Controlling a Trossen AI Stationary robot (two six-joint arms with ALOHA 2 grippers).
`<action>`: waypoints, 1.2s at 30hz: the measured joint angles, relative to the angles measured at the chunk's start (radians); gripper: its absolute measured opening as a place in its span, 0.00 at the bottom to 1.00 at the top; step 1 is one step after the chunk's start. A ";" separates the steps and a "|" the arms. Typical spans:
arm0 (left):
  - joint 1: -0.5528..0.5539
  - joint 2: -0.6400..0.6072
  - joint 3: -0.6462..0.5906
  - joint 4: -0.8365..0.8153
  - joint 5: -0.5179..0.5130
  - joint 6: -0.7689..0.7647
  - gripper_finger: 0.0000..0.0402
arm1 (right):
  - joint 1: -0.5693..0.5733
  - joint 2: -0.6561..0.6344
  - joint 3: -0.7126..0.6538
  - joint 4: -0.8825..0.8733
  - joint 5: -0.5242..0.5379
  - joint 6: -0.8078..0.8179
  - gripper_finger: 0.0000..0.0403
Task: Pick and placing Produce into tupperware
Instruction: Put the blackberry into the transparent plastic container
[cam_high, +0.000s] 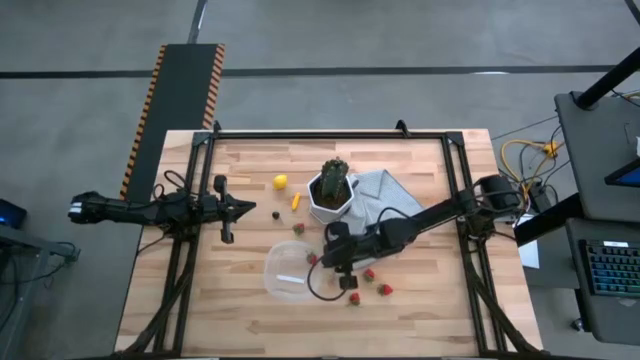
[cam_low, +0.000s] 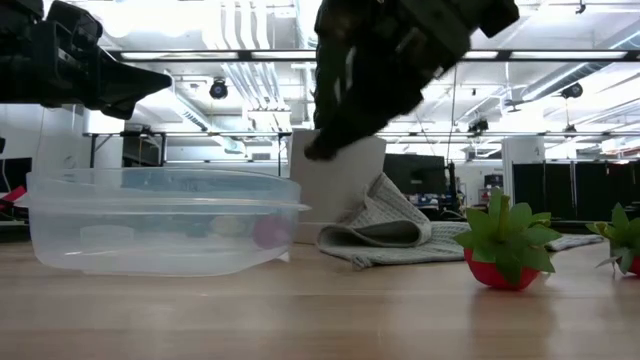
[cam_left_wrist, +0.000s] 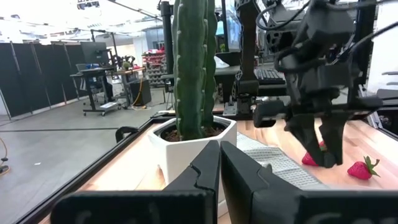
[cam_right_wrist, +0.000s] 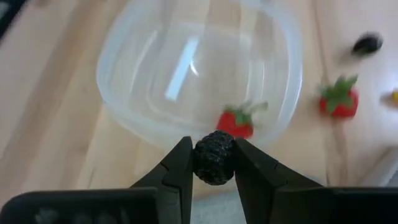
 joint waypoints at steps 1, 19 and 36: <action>0.000 0.000 0.000 0.000 0.000 0.000 0.00 | -0.003 -0.001 0.000 0.017 -0.003 -0.009 0.20; 0.000 0.001 0.000 0.000 0.000 0.001 0.00 | -0.026 0.193 0.231 -0.076 -0.085 -0.125 0.20; 0.000 0.000 0.000 0.000 0.000 0.001 0.00 | -0.029 0.272 0.317 -0.164 -0.109 -0.136 0.22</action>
